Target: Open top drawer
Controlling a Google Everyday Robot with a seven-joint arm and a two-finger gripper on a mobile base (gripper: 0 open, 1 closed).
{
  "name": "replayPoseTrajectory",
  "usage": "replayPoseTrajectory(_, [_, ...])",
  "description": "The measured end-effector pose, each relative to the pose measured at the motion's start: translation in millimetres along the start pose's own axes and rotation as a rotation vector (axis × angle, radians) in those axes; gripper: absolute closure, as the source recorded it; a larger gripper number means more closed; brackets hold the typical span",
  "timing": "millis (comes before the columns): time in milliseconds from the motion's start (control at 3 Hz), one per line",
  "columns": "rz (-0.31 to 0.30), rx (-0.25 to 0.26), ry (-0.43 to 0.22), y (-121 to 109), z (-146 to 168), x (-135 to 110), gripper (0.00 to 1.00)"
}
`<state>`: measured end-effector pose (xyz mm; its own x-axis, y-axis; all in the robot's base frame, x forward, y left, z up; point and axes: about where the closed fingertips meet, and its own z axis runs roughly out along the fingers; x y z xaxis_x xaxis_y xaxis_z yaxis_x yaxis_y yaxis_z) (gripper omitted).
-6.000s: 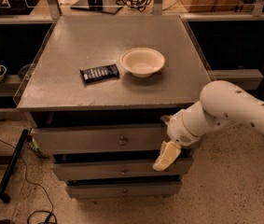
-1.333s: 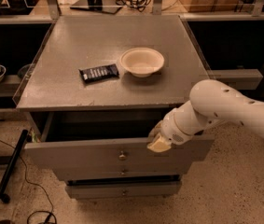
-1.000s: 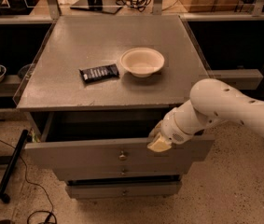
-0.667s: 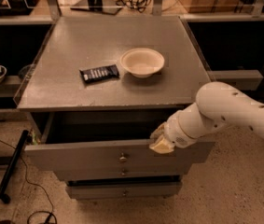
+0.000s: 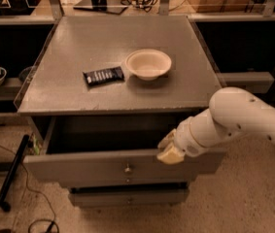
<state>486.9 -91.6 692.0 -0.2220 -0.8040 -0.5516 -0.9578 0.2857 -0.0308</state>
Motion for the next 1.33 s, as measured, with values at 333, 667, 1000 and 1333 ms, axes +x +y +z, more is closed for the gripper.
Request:
replayPoseTrajectory(333, [0.0,0.0,0.0,0,2,0,1.0])
replayPoseTrajectory(667, [0.021,0.006,-0.01,9,-5,4,1.0])
replayPoseTrajectory(1000, [0.042,0.013,-0.021,19,-15,8,1.0])
replayPoseTrajectory(1333, [0.042,0.013,-0.021,20,-16,7,1.0])
